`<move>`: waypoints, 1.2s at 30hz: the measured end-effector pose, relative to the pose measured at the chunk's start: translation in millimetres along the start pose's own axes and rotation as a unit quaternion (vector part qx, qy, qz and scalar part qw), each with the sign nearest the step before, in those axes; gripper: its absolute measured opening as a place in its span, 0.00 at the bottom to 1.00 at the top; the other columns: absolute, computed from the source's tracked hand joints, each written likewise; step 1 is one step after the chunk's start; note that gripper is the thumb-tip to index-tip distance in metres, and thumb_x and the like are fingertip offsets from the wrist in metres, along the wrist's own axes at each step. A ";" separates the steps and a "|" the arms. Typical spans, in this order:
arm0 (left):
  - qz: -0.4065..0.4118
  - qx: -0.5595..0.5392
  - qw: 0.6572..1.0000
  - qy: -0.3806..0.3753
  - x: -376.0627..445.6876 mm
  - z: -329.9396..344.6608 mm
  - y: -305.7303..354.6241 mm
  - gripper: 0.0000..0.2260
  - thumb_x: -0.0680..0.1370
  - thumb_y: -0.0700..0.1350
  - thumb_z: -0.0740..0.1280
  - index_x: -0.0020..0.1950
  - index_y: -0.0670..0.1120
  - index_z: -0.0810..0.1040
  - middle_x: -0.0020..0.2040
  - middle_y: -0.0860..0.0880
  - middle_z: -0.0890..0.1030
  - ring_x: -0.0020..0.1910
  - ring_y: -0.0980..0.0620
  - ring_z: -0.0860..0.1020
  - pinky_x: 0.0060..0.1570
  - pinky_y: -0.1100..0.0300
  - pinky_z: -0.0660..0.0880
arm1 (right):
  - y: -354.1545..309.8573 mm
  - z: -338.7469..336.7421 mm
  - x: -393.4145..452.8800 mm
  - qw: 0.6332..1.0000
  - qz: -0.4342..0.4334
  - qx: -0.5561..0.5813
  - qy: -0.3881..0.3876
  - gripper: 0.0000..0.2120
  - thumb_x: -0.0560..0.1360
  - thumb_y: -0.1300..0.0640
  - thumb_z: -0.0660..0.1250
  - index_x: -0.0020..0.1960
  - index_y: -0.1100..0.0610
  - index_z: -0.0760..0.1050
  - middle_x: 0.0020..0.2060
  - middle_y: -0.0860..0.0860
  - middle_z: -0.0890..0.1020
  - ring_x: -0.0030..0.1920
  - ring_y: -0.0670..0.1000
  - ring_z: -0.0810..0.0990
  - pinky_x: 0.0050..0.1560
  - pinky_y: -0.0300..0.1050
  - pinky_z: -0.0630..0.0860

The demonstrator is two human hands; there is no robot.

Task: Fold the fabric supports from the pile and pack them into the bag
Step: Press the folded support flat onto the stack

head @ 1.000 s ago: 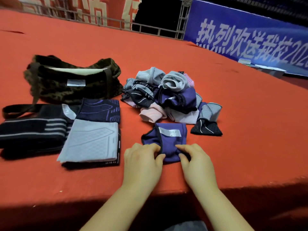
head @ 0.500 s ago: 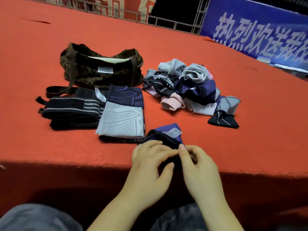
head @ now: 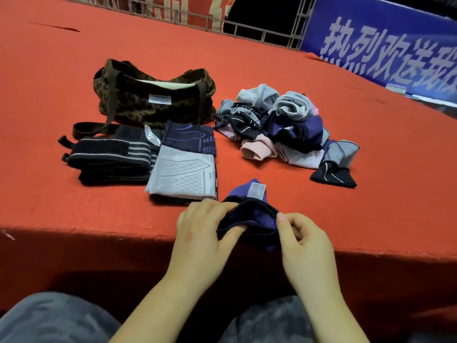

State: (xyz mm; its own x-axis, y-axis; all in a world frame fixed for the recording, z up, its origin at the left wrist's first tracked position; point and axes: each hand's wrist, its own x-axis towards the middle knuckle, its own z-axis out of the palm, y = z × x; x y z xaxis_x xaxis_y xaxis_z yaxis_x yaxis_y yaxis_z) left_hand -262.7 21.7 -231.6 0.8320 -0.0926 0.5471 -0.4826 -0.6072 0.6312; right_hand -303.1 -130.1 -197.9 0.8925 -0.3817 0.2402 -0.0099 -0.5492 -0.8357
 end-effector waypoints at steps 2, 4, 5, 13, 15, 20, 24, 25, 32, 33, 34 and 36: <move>0.030 0.027 0.999 0.009 1.6 0.5 3.5 0.16 0.70 0.57 0.63 0.55 0.53 0.79 0.45 0.56 0.75 0.46 0.55 0.70 0.47 0.60 0.62 | -1.4 0.4 -1.2 1.000 -0.003 0.009 -0.001 0.12 0.77 0.53 0.63 0.37 0.53 0.77 0.30 0.45 0.81 0.31 0.43 0.78 0.34 0.34 0.70; 0.049 0.031 0.998 0.015 1.9 1.0 6.9 0.18 0.69 0.56 0.64 0.57 0.54 0.76 0.46 0.55 0.76 0.47 0.54 0.70 0.49 0.61 0.61 | -2.5 0.9 -1.4 1.000 -0.009 0.013 -0.001 0.11 0.77 0.53 0.63 0.37 0.52 0.77 0.29 0.45 0.81 0.30 0.42 0.78 0.33 0.34 0.70; 0.053 0.030 0.998 0.015 2.2 1.2 8.5 0.19 0.69 0.55 0.65 0.59 0.54 0.74 0.46 0.55 0.76 0.47 0.54 0.70 0.49 0.61 0.61 | -3.3 0.9 -1.3 1.000 -0.013 0.014 -0.002 0.11 0.77 0.53 0.63 0.37 0.52 0.77 0.29 0.44 0.81 0.30 0.42 0.78 0.33 0.34 0.70; 0.102 0.028 0.993 0.057 3.9 0.5 11.9 0.08 0.70 0.52 0.66 0.46 0.52 0.81 0.46 0.56 0.78 0.48 0.54 0.72 0.51 0.62 0.59 | -4.5 2.3 3.8 0.998 -0.018 0.053 0.007 0.12 0.77 0.54 0.64 0.36 0.53 0.77 0.30 0.43 0.82 0.32 0.42 0.78 0.33 0.33 0.70; 0.116 0.004 0.991 0.072 4.2 -2.3 13.3 0.06 0.71 0.51 0.67 0.45 0.52 0.81 0.47 0.57 0.79 0.48 0.55 0.73 0.51 0.61 0.62 | -3.4 1.9 6.3 0.998 -0.021 0.057 0.015 0.12 0.77 0.54 0.64 0.36 0.53 0.77 0.30 0.43 0.82 0.31 0.41 0.77 0.33 0.33 0.70; -0.028 -0.218 0.968 0.124 11.0 -14.5 21.0 0.03 0.72 0.46 0.69 0.42 0.53 0.76 0.42 0.61 0.79 0.45 0.63 0.76 0.50 0.68 0.70 | 5.8 -3.8 15.7 0.998 -0.027 0.022 0.051 0.11 0.76 0.52 0.64 0.36 0.53 0.77 0.31 0.44 0.81 0.31 0.42 0.75 0.35 0.37 0.69; -0.245 -0.431 0.857 0.143 22.4 -15.5 26.8 0.06 0.77 0.36 0.65 0.41 0.44 0.75 0.32 0.53 0.82 0.33 0.58 0.79 0.38 0.68 0.75 | 7.6 -5.5 19.0 0.998 -0.031 0.009 0.057 0.11 0.75 0.52 0.65 0.36 0.52 0.77 0.29 0.48 0.80 0.32 0.45 0.75 0.35 0.35 0.68; -0.278 -0.455 0.833 0.145 24.3 -14.2 25.2 0.06 0.77 0.36 0.64 0.41 0.43 0.75 0.31 0.52 0.82 0.31 0.57 0.79 0.35 0.67 0.75 | 7.8 -5.8 20.1 0.998 -0.034 0.007 0.061 0.10 0.76 0.52 0.65 0.36 0.53 0.77 0.30 0.48 0.80 0.32 0.46 0.75 0.35 0.36 0.68; -0.362 -0.537 0.744 0.165 27.6 -12.4 12.2 0.06 0.79 0.39 0.61 0.45 0.40 0.75 0.33 0.48 0.83 0.30 0.54 0.81 0.31 0.63 0.77 | 10.2 -14.3 27.0 0.996 -0.043 -0.017 0.074 0.10 0.77 0.53 0.65 0.37 0.53 0.78 0.29 0.50 0.80 0.33 0.46 0.74 0.34 0.34 0.67; -0.365 -0.546 0.734 0.172 28.8 -14.2 12.0 0.06 0.80 0.39 0.61 0.45 0.40 0.76 0.32 0.48 0.83 0.29 0.54 0.81 0.29 0.64 0.77 | 10.4 -16.3 27.1 0.996 -0.043 -0.021 0.078 0.10 0.77 0.53 0.65 0.37 0.52 0.78 0.29 0.49 0.80 0.33 0.45 0.74 0.34 0.33 0.67; -0.365 -0.556 0.725 0.180 30.3 -15.9 11.5 0.06 0.80 0.39 0.60 0.45 0.40 0.76 0.32 0.48 0.83 0.29 0.54 0.81 0.29 0.64 0.77 | 10.4 -18.3 27.5 0.995 -0.042 -0.022 0.083 0.10 0.77 0.53 0.65 0.37 0.51 0.77 0.29 0.47 0.80 0.33 0.45 0.75 0.34 0.32 0.67; -0.365 -0.563 0.716 0.192 32.1 -18.6 9.3 0.08 0.80 0.39 0.60 0.43 0.41 0.76 0.33 0.48 0.83 0.30 0.53 0.81 0.31 0.61 0.79 | 10.6 -22.1 28.6 0.995 -0.037 -0.020 0.091 0.10 0.77 0.53 0.65 0.37 0.48 0.77 0.32 0.44 0.81 0.34 0.43 0.76 0.35 0.33 0.67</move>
State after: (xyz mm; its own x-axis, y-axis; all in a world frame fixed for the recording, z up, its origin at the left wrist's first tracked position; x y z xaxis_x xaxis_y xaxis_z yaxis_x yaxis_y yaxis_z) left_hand -245.6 27.8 -197.9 0.9426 0.2808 -0.1808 -0.0518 0.6579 0.7513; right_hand -287.6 -163.2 -189.0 0.7948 -0.4658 0.3891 0.0320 -0.6081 -0.7932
